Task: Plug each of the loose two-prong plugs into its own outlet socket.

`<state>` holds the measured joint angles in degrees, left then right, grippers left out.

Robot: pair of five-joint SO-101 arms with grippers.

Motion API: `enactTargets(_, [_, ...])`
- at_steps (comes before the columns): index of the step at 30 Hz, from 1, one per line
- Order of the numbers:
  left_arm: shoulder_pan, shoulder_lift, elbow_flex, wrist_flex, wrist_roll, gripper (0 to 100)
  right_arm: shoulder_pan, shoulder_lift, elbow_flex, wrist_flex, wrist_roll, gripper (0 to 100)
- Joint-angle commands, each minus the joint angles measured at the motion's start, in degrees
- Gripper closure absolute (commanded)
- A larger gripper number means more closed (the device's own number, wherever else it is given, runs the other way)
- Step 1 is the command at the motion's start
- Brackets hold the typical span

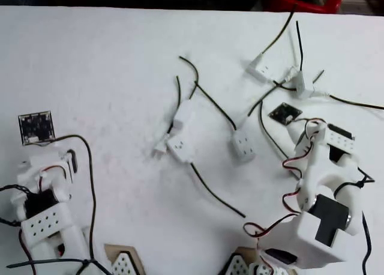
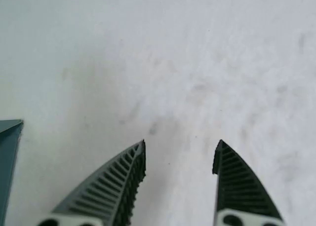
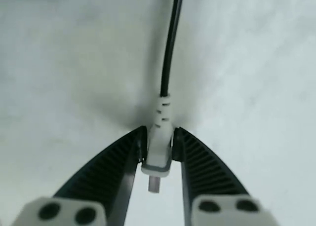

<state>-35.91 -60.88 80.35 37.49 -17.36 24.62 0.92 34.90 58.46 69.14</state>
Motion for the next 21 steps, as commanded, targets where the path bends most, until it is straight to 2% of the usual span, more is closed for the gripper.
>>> enactTargets(1, [-0.22,-1.63,-0.53,-1.32,0.18,77,-0.48,-0.04,-2.37,0.92,-0.35,92.0])
enactTargets(9, [-0.22,-1.63,-0.53,-1.32,0.18,77,-0.48,0.04,-2.29,0.48,-0.18,98.1])
enactTargets(11, [-0.22,-1.63,-0.53,-1.32,0.18,77,-0.48,-0.48,-2.29,1.36,1.93,98.0])
enactTargets(19, [0.04,-1.63,-0.62,-1.41,0.44,77,-1.45,-13.67,-3.52,13.85,2.64,98.1])
enactTargets(21, [1.36,-1.63,-0.62,-1.41,0.53,77,-2.95,-17.98,-3.52,16.04,-0.88,98.1])
